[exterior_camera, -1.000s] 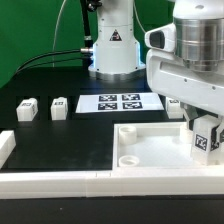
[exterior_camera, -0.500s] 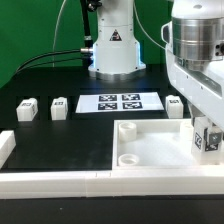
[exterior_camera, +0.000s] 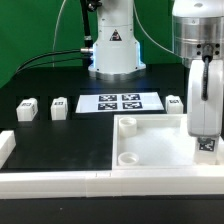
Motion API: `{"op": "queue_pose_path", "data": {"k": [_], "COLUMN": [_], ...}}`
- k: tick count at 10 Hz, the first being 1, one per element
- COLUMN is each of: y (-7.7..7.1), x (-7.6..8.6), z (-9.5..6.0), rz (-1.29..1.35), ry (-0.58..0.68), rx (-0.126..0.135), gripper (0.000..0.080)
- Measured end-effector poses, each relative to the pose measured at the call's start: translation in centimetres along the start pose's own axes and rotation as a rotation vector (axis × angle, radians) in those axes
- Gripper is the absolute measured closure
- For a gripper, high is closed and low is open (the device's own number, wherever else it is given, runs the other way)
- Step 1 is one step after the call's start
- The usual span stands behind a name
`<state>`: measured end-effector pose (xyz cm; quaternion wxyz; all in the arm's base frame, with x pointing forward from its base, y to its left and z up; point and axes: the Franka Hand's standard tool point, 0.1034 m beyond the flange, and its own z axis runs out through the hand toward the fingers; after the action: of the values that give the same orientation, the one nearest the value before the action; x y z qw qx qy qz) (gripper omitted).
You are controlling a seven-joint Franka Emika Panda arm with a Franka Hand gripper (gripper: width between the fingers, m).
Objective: Assemble one leg
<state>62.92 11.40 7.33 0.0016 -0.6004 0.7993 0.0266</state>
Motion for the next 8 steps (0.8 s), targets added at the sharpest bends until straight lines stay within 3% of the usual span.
{"op": "queue_pose_path", "data": {"k": [6, 8], "y": [0.17, 0.18], "x": [0.04, 0.02], "z": [0.0, 0.01], "rz": [0.0, -0.002], "ry": [0.008, 0.007], "rx": [0.009, 0.009], "gripper": [0.0506, 0.0258]}}
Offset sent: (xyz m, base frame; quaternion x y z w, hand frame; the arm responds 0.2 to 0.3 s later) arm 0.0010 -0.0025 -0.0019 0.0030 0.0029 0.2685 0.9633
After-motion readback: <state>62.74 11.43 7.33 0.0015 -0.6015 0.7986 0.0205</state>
